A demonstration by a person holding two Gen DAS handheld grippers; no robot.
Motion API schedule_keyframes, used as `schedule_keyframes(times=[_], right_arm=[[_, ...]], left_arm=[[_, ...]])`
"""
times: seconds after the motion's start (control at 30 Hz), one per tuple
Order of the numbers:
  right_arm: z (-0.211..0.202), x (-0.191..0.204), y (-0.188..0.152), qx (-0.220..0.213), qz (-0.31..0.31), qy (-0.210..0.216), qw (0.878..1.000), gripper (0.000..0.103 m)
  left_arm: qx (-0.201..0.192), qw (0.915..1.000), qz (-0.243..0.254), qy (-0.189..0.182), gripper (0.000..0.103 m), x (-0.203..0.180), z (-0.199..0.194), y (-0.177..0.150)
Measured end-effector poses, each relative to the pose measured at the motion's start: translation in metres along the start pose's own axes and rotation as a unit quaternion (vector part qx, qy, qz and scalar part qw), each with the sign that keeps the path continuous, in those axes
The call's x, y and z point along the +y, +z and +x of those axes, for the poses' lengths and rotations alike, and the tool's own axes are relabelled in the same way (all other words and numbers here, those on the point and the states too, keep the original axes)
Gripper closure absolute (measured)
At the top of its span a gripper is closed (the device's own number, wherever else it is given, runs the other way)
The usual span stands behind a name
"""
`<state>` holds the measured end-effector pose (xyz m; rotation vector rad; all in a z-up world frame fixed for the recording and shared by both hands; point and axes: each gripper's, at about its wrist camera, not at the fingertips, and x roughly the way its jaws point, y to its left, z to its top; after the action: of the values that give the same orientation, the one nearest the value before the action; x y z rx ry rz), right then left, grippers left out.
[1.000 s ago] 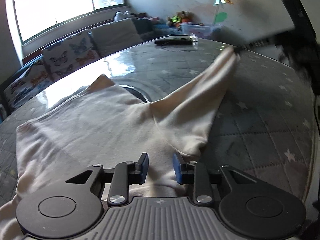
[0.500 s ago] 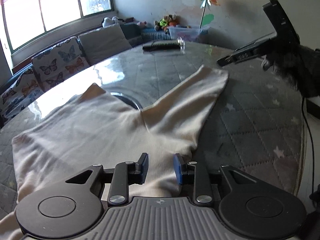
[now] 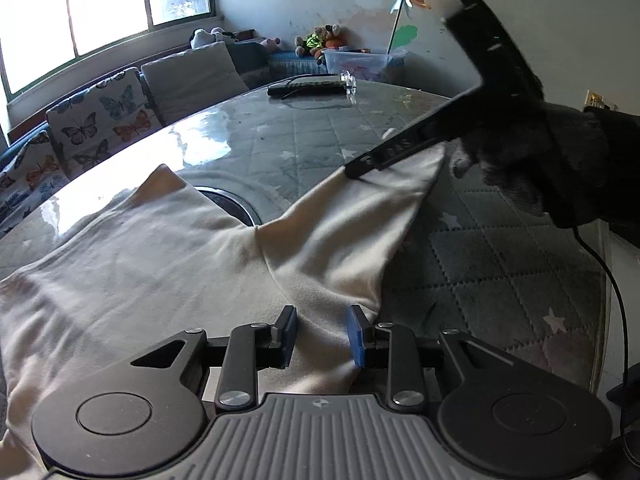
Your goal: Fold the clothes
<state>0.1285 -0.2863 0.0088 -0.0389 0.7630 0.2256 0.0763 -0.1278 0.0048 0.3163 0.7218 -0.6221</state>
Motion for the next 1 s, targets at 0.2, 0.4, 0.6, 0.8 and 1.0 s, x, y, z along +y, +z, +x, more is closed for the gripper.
schedule_keyframes(times=[0.2, 0.4, 0.6, 0.8, 1.0], right_arm=[[0.005, -0.004, 0.005, -0.006, 0.011, -0.022, 1.000, 0.070], [-0.019, 0.014, -0.005, -0.019, -0.034, 0.001, 0.999, 0.060], [-0.028, 0.031, -0.026, -0.007, -0.074, 0.023, 0.997, 0.052], [-0.037, 0.019, -0.036, -0.010, -0.059, 0.013, 0.998, 0.048], [-0.049, -0.008, -0.040, -0.012, -0.017, 0.003, 1.000, 0.048]], left_arm=[[-0.002, 0.9999, -0.010, -0.006, 0.072, 0.002, 0.001, -0.002], [-0.004, 0.9998, -0.017, -0.005, 0.068, 0.003, 0.001, -0.002], [-0.008, 0.9997, -0.024, 0.007, 0.061, 0.005, -0.001, -0.001], [-0.022, 0.9988, -0.037, 0.025, 0.054, 0.012, -0.015, -0.001], [-0.033, 0.9964, -0.061, 0.047, 0.050, 0.023, -0.029, -0.005]])
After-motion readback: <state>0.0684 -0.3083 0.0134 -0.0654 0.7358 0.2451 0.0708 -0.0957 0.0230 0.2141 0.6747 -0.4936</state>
